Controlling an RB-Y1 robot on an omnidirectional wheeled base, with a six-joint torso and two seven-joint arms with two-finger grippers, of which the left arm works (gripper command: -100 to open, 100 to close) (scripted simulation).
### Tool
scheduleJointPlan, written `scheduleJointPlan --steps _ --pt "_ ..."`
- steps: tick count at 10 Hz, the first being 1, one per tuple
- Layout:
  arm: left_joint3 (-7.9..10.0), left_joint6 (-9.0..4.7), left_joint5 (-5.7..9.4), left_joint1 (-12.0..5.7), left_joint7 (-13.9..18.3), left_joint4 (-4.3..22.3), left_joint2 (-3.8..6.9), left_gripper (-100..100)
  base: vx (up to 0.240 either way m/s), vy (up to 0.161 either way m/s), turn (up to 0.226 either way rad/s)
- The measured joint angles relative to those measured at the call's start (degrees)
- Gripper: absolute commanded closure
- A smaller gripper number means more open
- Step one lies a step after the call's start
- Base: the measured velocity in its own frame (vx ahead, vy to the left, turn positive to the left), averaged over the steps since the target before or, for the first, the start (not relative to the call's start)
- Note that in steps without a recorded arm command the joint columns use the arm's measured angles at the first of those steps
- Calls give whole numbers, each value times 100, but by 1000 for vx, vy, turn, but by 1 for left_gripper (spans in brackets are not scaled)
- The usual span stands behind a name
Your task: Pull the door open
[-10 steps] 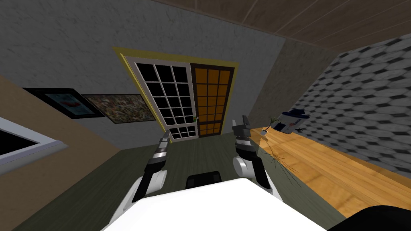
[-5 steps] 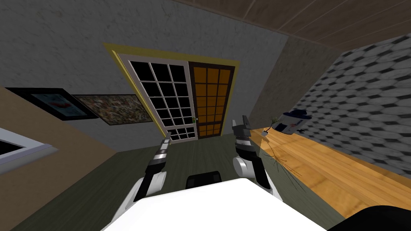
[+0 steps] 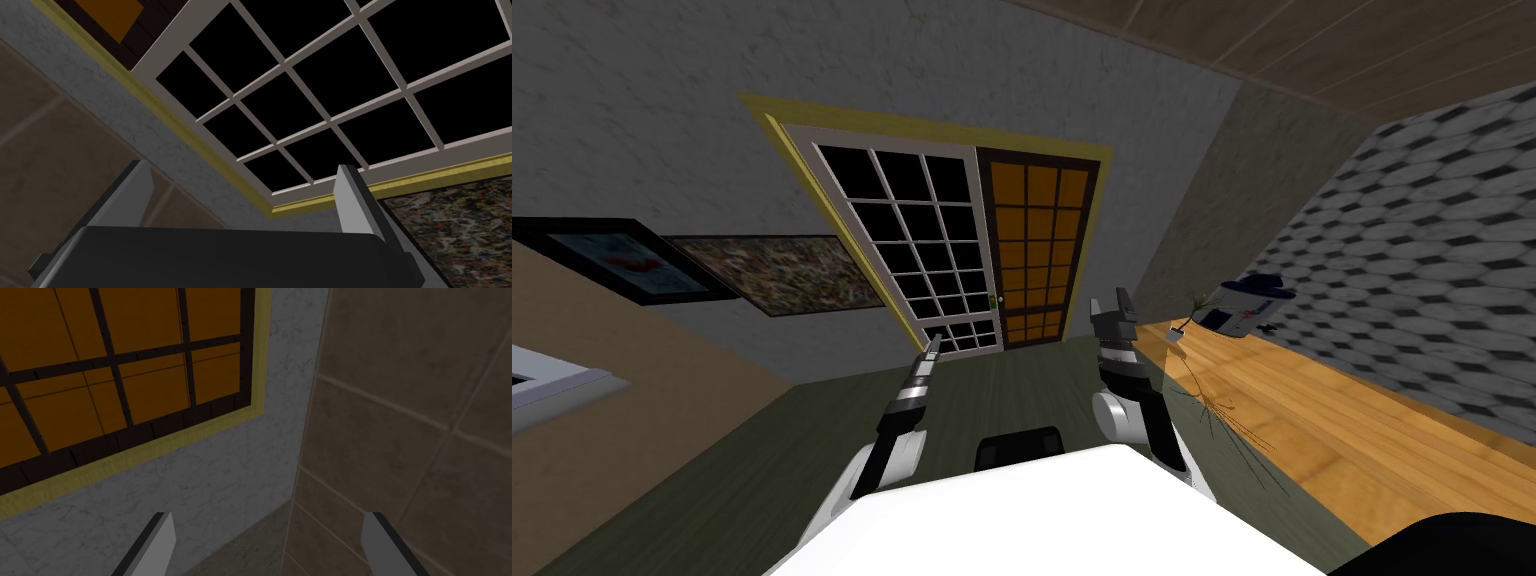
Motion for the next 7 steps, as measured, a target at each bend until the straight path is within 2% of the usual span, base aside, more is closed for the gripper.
scheduleJointPlan --steps 1,3,7 --pt "24 -80 -14 -27 -111 164 6 -100 93 -45 -1" --pt "78 -155 -31 -59 -298 368 58 -100 91 -38 -5" --pt "166 -341 -91 -176 -729 886 91 -100 106 -33 -5"
